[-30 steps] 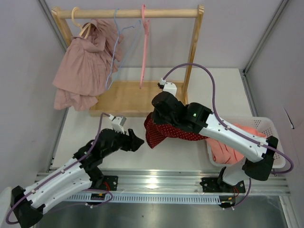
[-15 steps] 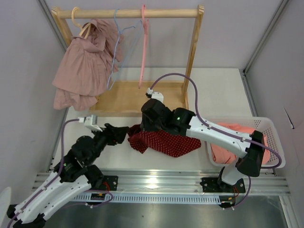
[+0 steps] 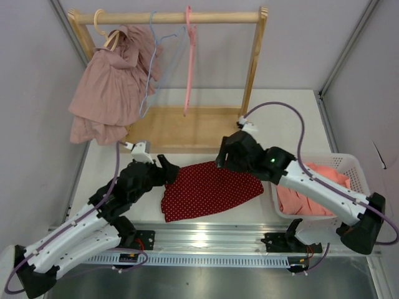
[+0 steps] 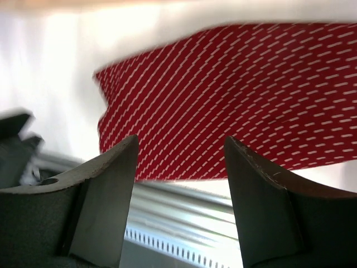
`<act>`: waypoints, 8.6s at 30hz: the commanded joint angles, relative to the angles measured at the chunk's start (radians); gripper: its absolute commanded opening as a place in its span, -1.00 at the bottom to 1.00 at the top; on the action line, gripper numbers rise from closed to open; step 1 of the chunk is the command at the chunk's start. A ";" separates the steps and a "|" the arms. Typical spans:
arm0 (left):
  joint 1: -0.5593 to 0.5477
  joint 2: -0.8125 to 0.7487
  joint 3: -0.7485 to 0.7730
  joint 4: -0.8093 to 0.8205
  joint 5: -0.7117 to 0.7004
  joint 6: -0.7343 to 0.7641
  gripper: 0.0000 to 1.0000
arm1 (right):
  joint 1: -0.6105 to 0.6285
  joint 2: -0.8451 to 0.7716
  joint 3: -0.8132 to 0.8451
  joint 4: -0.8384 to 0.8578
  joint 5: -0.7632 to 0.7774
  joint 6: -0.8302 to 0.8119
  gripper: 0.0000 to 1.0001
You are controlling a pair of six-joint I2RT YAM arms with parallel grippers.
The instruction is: Place the skirt on the hanger
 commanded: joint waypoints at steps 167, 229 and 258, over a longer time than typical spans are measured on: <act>0.335 0.286 0.641 -0.323 0.509 0.175 -1.00 | -0.328 -0.107 0.373 -0.144 0.076 -0.226 -1.00; 0.610 0.511 0.548 -0.035 0.530 0.203 -1.00 | -0.428 0.097 0.148 0.211 -0.254 -0.299 -1.00; 0.547 -0.081 0.741 -0.253 0.861 0.198 -1.00 | -0.056 -0.485 0.313 0.057 -0.351 -0.375 -1.00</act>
